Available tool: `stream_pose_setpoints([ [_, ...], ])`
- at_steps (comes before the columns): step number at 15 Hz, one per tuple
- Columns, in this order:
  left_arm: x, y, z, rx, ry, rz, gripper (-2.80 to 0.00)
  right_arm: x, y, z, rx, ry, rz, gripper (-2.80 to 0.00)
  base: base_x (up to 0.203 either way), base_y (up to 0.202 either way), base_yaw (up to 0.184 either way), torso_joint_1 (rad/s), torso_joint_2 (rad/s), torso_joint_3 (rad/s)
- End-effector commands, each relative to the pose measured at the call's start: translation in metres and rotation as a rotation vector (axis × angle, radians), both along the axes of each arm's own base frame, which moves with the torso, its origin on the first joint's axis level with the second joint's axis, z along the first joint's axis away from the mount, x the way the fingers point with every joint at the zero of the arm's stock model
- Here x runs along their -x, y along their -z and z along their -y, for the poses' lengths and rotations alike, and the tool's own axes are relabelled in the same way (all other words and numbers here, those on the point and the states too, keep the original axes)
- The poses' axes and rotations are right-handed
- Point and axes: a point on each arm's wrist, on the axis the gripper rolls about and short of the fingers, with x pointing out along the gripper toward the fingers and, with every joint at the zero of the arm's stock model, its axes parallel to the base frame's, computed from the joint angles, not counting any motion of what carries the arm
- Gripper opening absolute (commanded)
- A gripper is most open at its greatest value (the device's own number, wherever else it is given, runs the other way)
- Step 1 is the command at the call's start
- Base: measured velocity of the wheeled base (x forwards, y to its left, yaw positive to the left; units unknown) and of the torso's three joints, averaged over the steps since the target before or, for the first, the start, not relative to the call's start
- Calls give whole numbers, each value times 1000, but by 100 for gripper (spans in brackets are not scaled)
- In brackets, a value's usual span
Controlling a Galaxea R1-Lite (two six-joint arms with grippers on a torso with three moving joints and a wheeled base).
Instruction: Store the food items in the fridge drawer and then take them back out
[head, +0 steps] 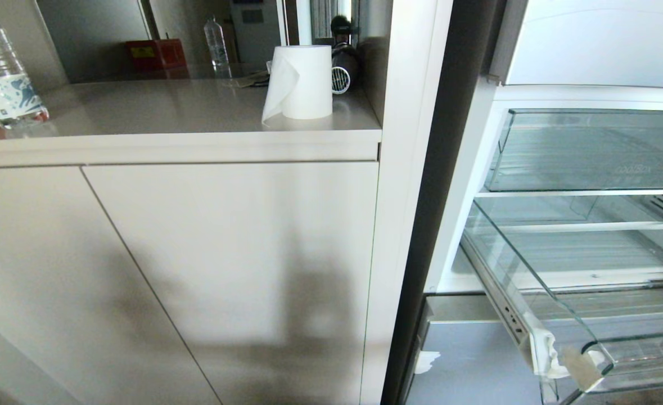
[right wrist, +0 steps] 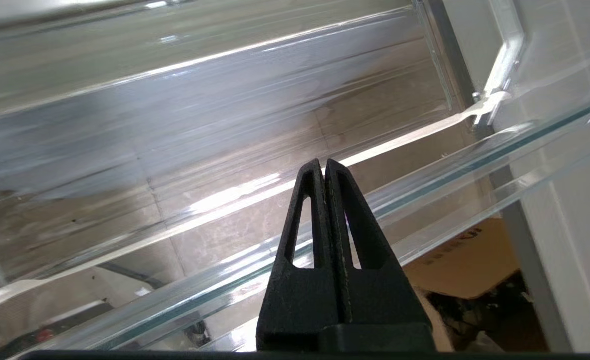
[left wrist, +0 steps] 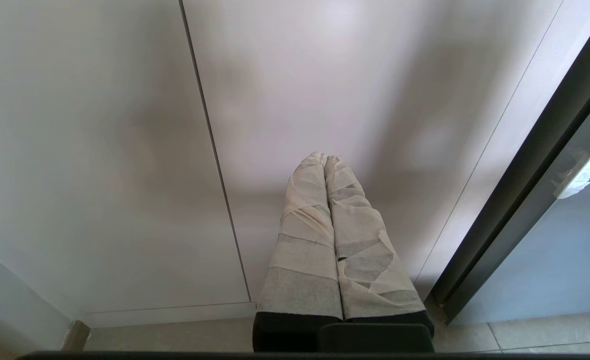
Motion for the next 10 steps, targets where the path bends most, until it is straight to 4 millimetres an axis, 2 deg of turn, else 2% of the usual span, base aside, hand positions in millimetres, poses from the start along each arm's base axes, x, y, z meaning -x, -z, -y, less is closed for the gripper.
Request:
stream_pose_setpoints([
  [1, 0, 0, 0, 0, 0, 0, -280, -8, -6, 0, -7, -13, 57, -280, 0, 0, 0, 0, 0, 0],
  [3, 0, 0, 0, 0, 0, 0, -280, -21, -22, -1, -35, -80, 244, -280, 0, 0, 0, 0, 0, 0],
  [5, 0, 0, 0, 0, 0, 0, -280, -7, -41, -4, -40, -139, 420, -280, 0, 0, 0, 0, 0, 0],
  [8, 0, 0, 0, 0, 0, 0, -280, 49, -53, -14, -41, -221, 605, -280, 0, 0, 0, 0, 0, 0],
  [10, 0, 0, 0, 0, -1, 0, -280, 97, -34, -16, -38, -276, 690, -280, 0, 0, 0, 0, 0, 0],
])
